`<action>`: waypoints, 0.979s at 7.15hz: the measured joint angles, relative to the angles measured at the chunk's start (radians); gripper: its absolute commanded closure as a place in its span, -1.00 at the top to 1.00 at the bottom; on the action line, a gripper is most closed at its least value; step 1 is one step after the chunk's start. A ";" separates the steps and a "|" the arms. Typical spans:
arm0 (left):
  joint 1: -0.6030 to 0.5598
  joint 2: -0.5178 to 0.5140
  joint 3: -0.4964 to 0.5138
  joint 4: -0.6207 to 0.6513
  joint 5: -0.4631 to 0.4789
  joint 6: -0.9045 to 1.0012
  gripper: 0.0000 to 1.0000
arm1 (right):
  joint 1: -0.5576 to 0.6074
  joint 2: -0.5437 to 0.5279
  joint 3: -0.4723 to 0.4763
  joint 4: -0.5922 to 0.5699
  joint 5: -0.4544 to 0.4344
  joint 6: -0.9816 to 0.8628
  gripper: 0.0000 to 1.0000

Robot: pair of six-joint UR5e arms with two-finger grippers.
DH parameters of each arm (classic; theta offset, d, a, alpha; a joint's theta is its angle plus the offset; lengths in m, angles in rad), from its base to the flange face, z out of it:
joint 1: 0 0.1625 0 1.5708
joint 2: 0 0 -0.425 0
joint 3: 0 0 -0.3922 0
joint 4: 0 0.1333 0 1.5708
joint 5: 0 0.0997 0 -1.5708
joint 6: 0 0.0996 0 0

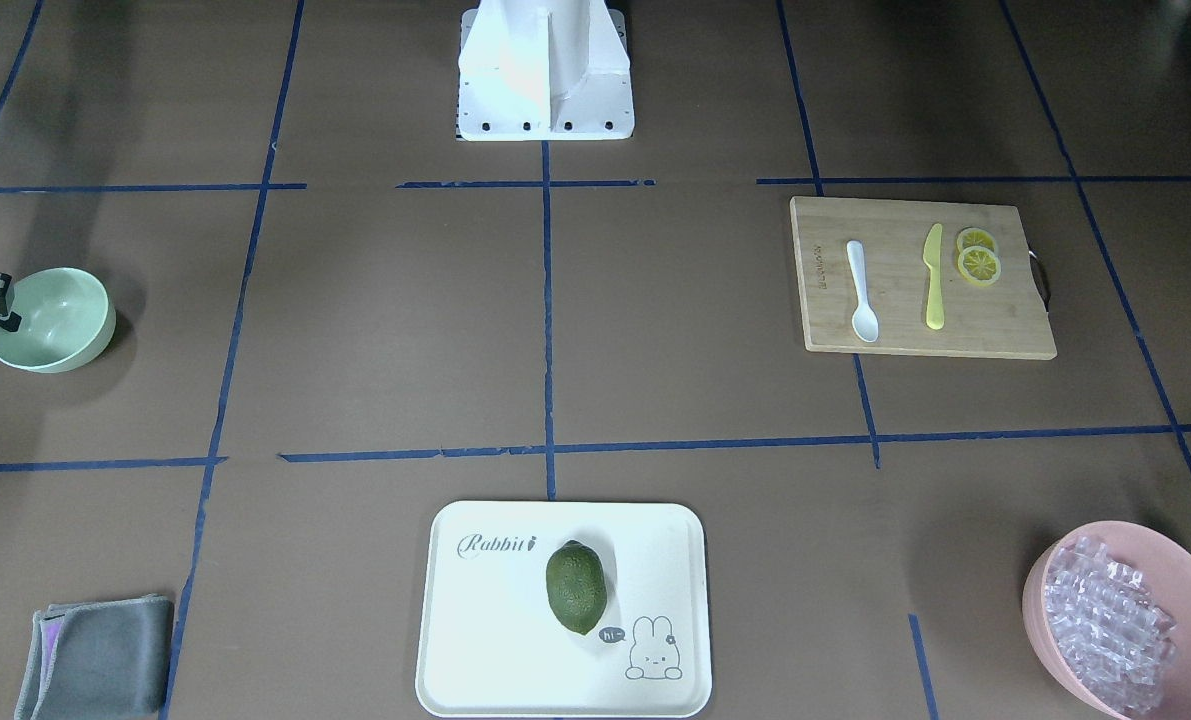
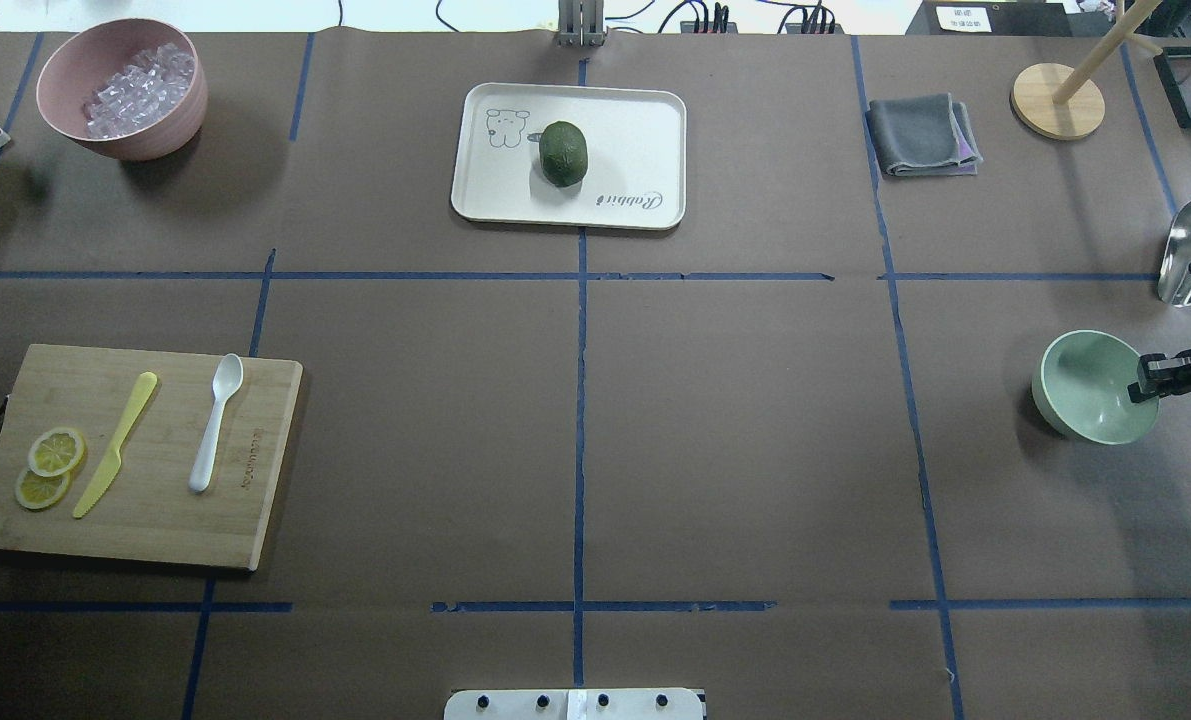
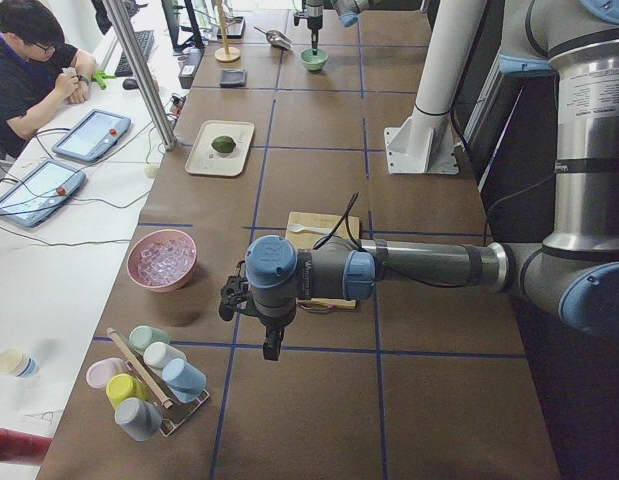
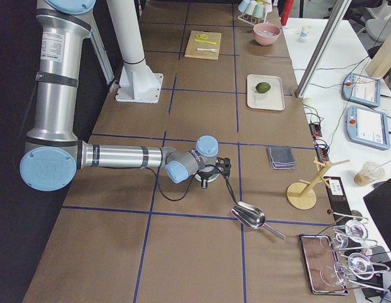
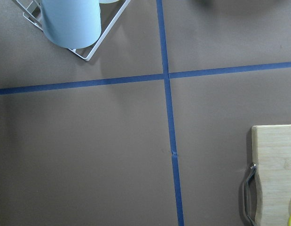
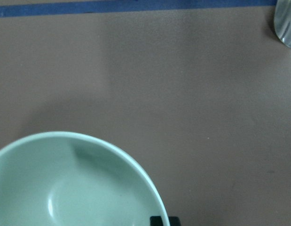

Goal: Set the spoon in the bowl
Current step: 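Slide the green bowl with the right gripper toward the table center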

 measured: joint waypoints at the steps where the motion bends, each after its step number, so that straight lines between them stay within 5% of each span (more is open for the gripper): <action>1: 0.000 0.000 0.000 0.000 -0.001 0.000 1.00 | 0.006 0.001 0.023 0.000 0.047 0.005 -1.00; 4: 0.000 0.000 0.000 0.000 -0.004 -0.001 1.00 | 0.005 0.092 0.157 -0.006 0.143 0.268 -1.00; 7: 0.000 0.002 0.000 0.000 -0.007 -0.001 1.00 | -0.192 0.347 0.189 -0.089 0.021 0.536 -1.00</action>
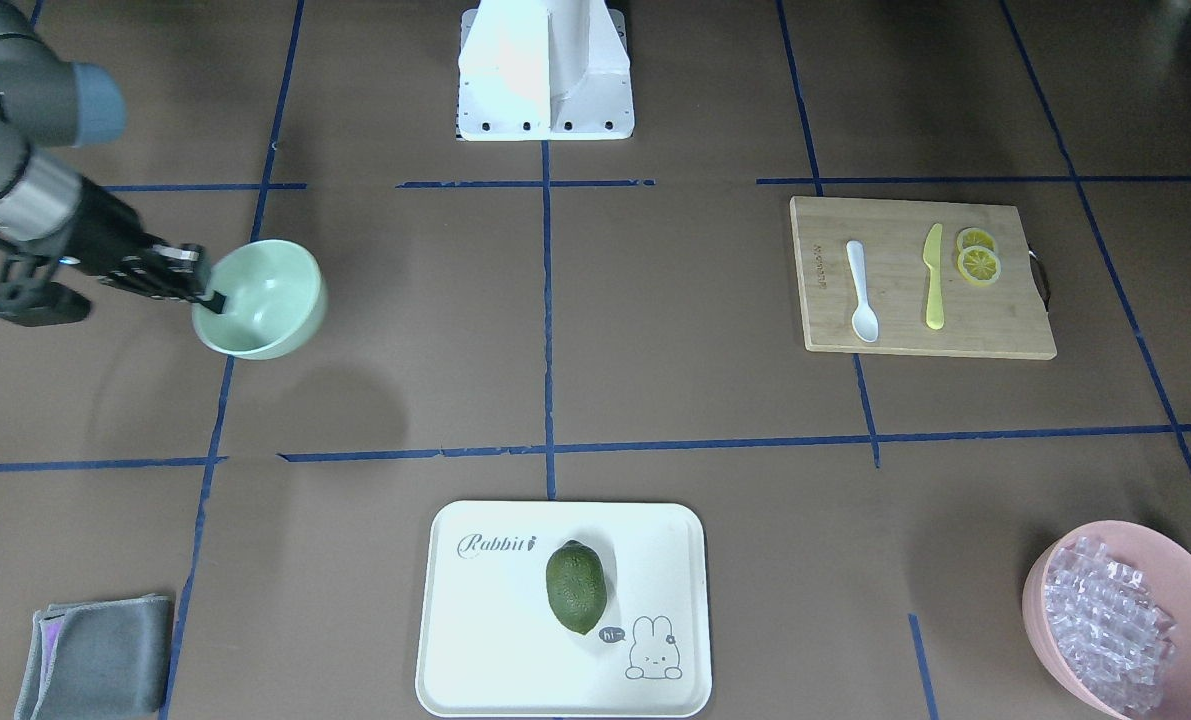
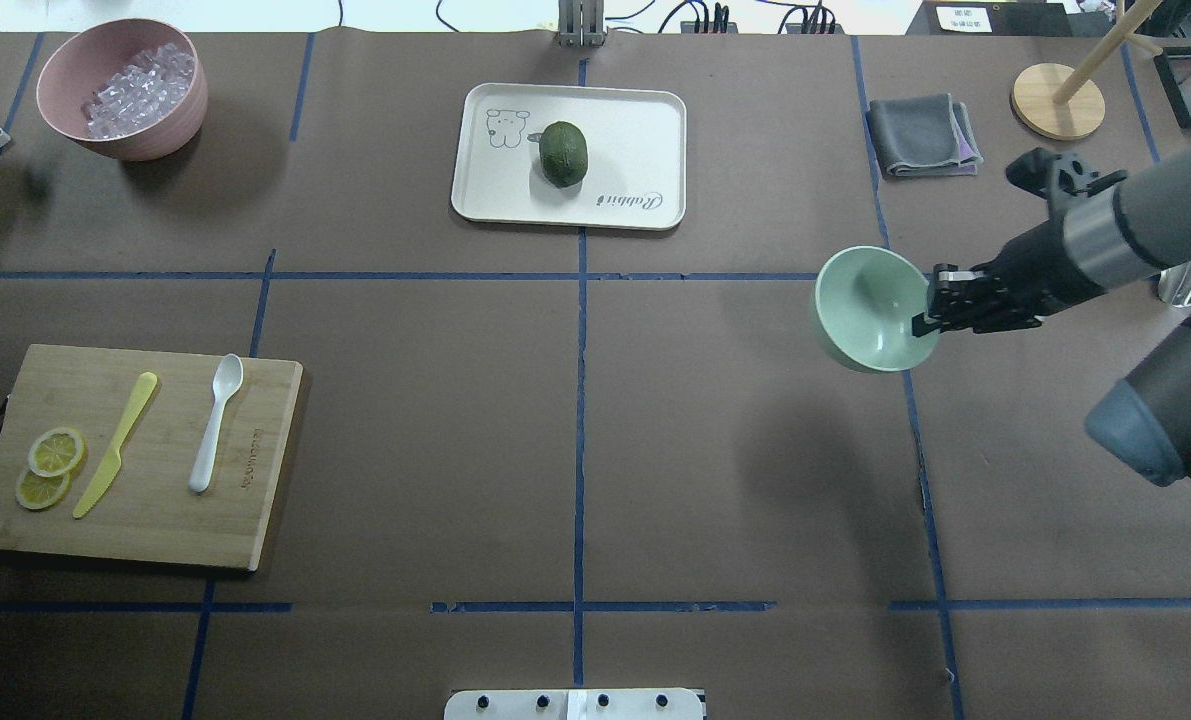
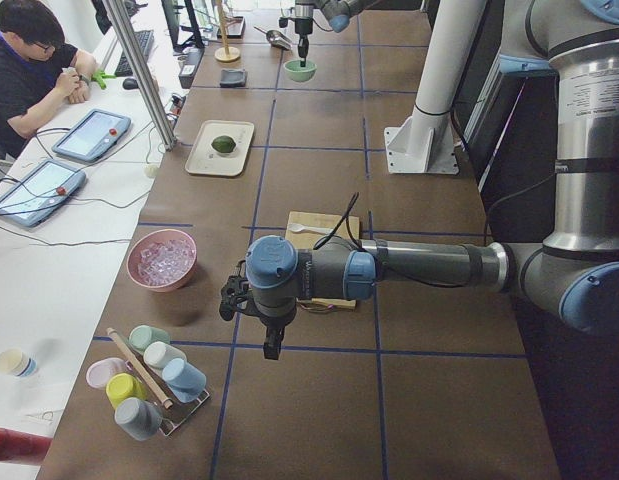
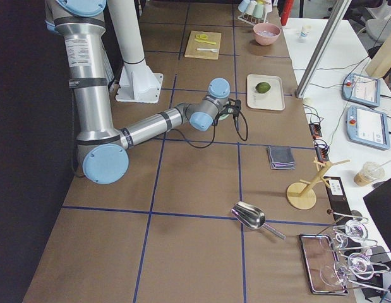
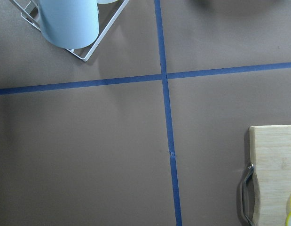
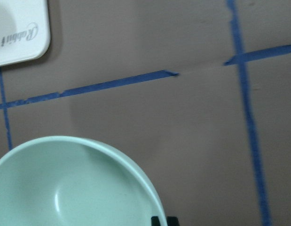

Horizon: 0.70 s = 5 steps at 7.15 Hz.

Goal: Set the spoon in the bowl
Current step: 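Slide the green bowl with the right gripper toward the table center, then release the bowl and lift the right gripper away from it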

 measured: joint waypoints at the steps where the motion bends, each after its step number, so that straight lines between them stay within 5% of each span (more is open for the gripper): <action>1: 0.000 0.000 0.000 0.000 -0.001 0.000 1.00 | -0.090 0.135 0.000 -0.142 -0.097 0.041 -1.00; 3: 0.000 0.000 0.001 0.000 0.000 -0.002 1.00 | -0.254 0.303 -0.020 -0.309 -0.289 0.100 -1.00; 5: 0.000 0.000 0.003 0.001 0.001 -0.003 1.00 | -0.340 0.374 -0.070 -0.332 -0.384 0.144 -0.98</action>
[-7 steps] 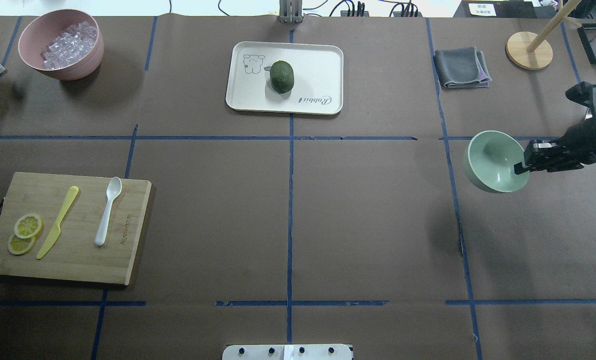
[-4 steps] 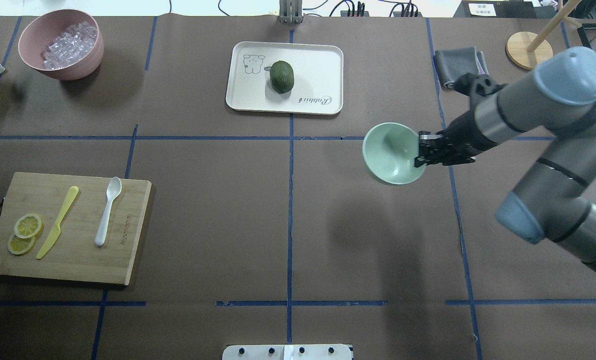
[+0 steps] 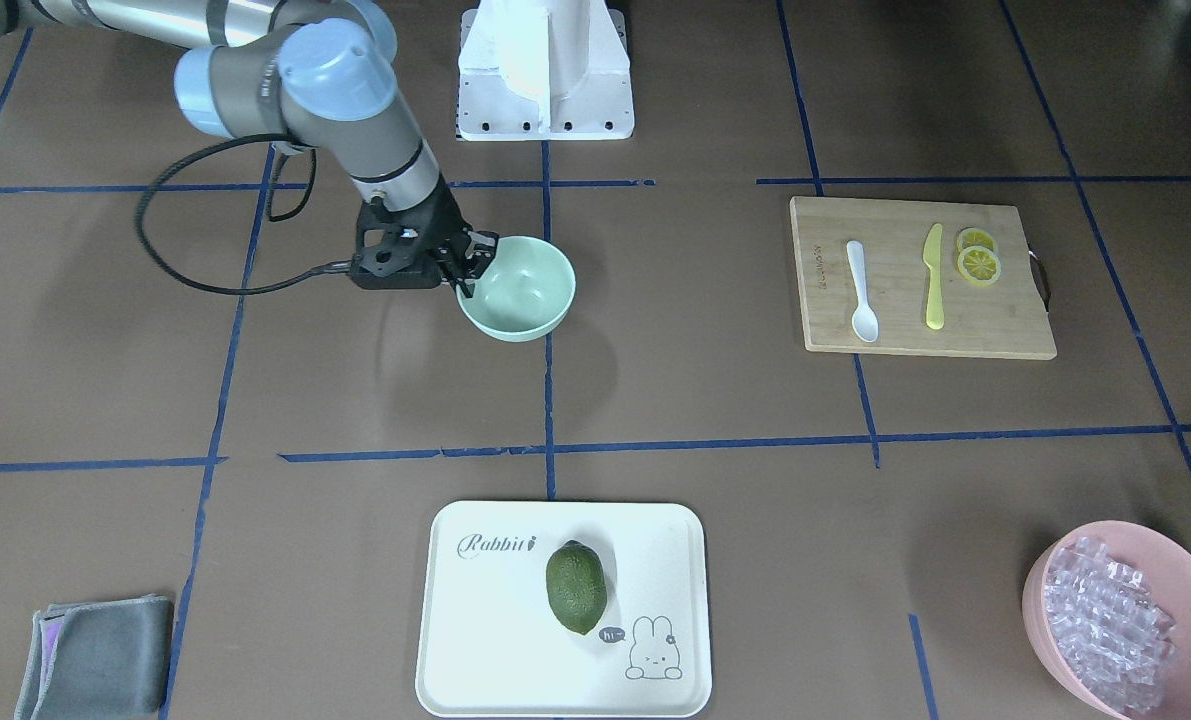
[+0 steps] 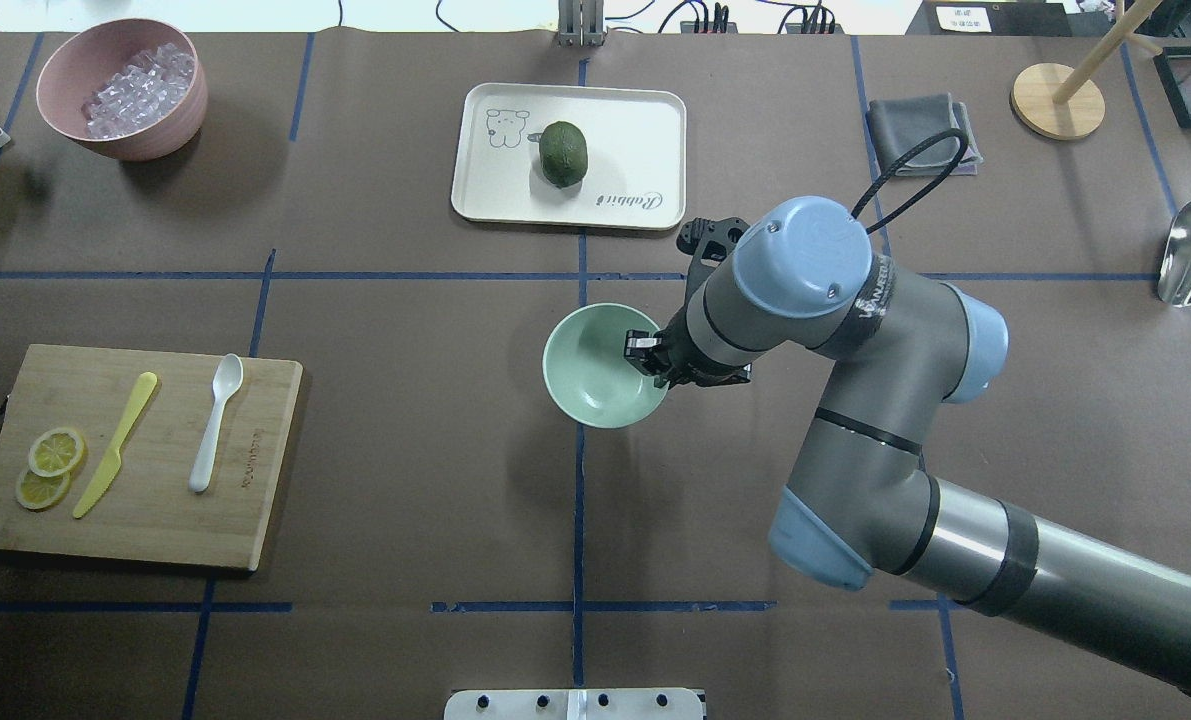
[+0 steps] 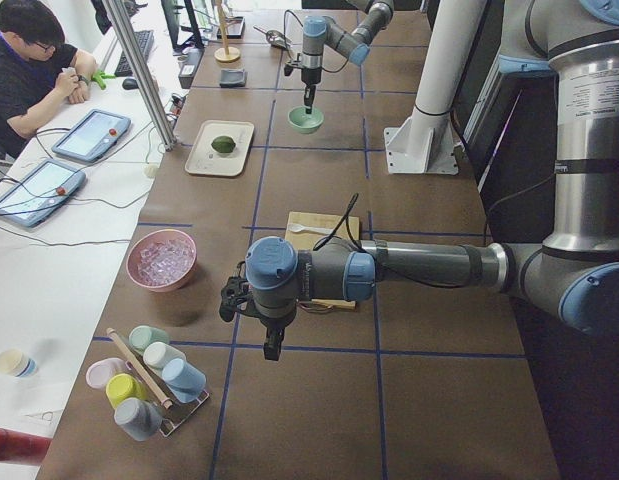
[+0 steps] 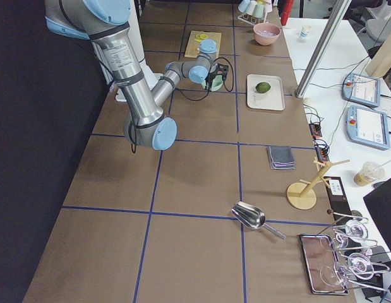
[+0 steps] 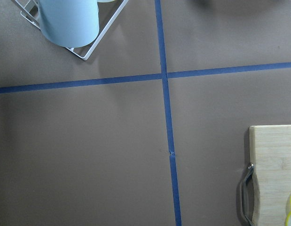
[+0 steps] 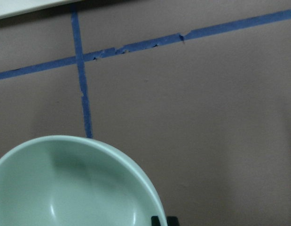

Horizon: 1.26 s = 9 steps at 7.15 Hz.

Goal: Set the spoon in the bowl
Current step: 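Release the bowl and lift the right gripper away from it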

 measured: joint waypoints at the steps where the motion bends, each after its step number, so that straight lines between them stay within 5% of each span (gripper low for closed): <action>1: 0.000 0.000 0.002 0.000 0.000 0.000 1.00 | -0.024 0.013 -0.015 -0.002 -0.024 0.005 -0.97; 5: 0.000 0.000 0.003 -0.001 0.001 0.001 1.00 | -0.074 0.039 -0.061 -0.002 -0.082 0.008 -0.82; 6: 0.000 0.000 0.002 -0.001 0.003 0.002 1.00 | -0.080 0.054 -0.079 -0.001 -0.086 0.008 -0.24; 7: 0.000 0.001 0.002 -0.001 0.004 0.002 1.00 | -0.083 0.061 -0.087 0.005 -0.087 0.011 0.98; 9: 0.000 0.001 0.003 -0.001 0.005 0.003 1.00 | -0.086 0.060 -0.090 0.026 -0.088 0.031 1.00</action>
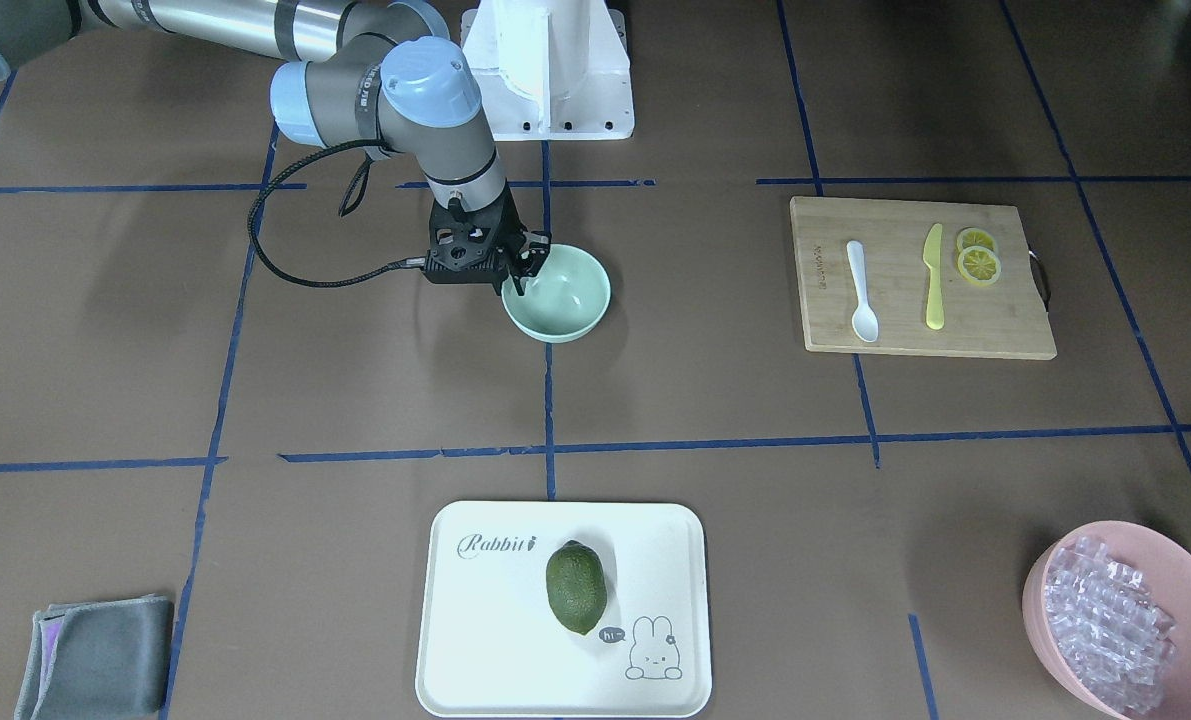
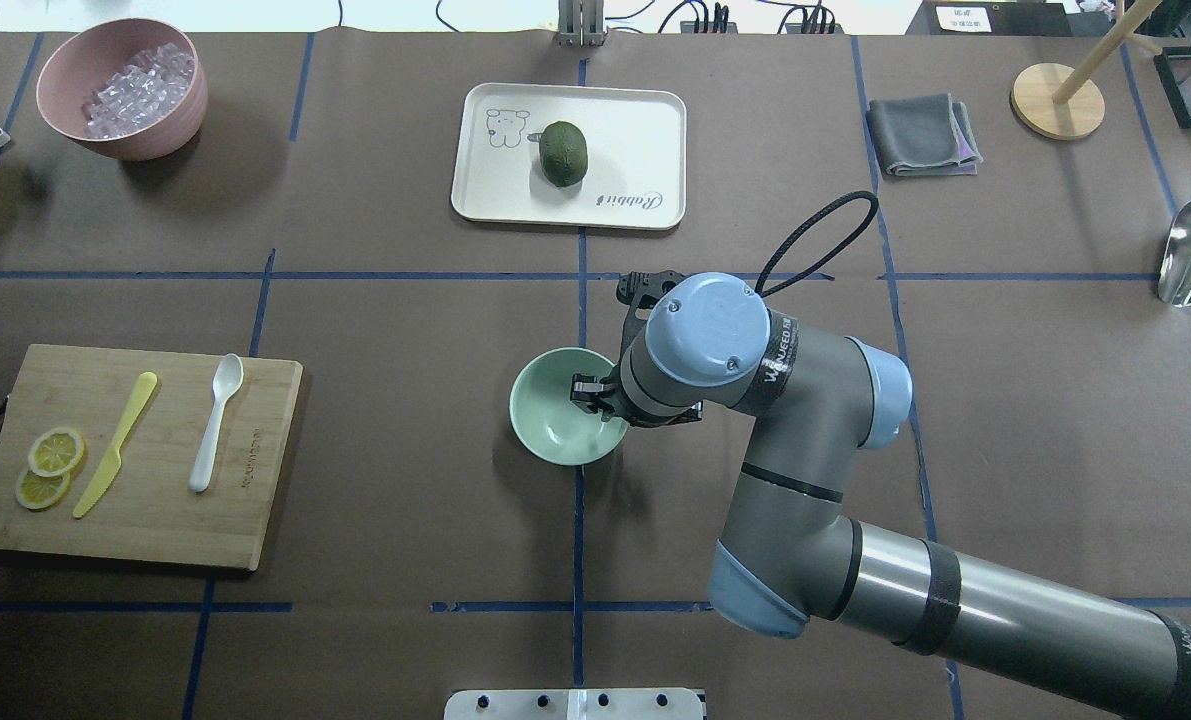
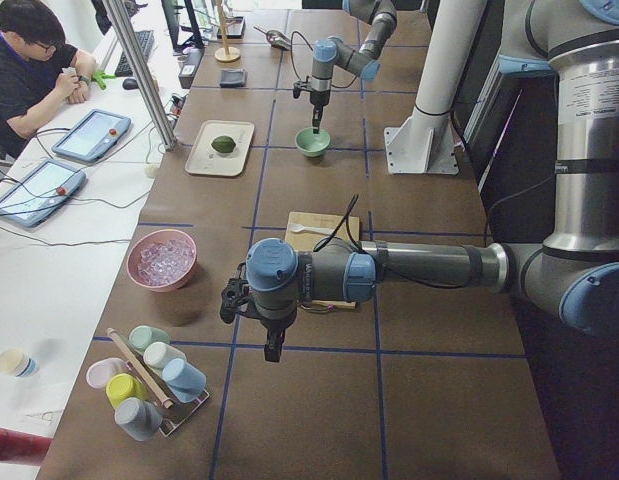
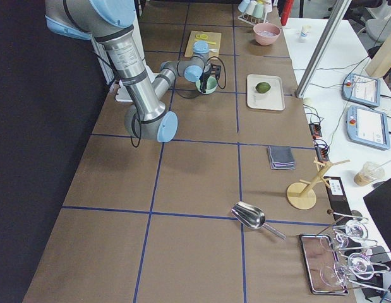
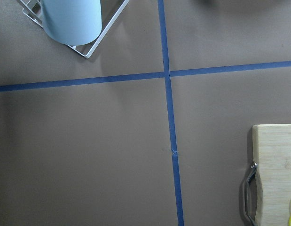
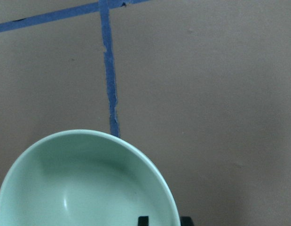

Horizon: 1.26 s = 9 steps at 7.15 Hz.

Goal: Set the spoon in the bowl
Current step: 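Release the bowl and lift the right gripper away from it, then move the left gripper over the white spoon while the right arm retracts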

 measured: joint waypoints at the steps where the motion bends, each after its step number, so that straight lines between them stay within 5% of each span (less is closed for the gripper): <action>1: 0.000 0.000 -0.001 0.000 0.000 0.000 1.00 | 0.001 -0.002 0.003 0.006 -0.002 0.004 1.00; 5: 0.077 -0.004 -0.109 -0.056 0.003 -0.084 1.00 | 0.087 -0.042 0.078 -0.080 0.037 -0.056 1.00; 9: 0.393 -0.022 -0.374 -0.092 0.039 -0.589 0.99 | 0.296 -0.104 0.191 -0.265 0.148 -0.339 1.00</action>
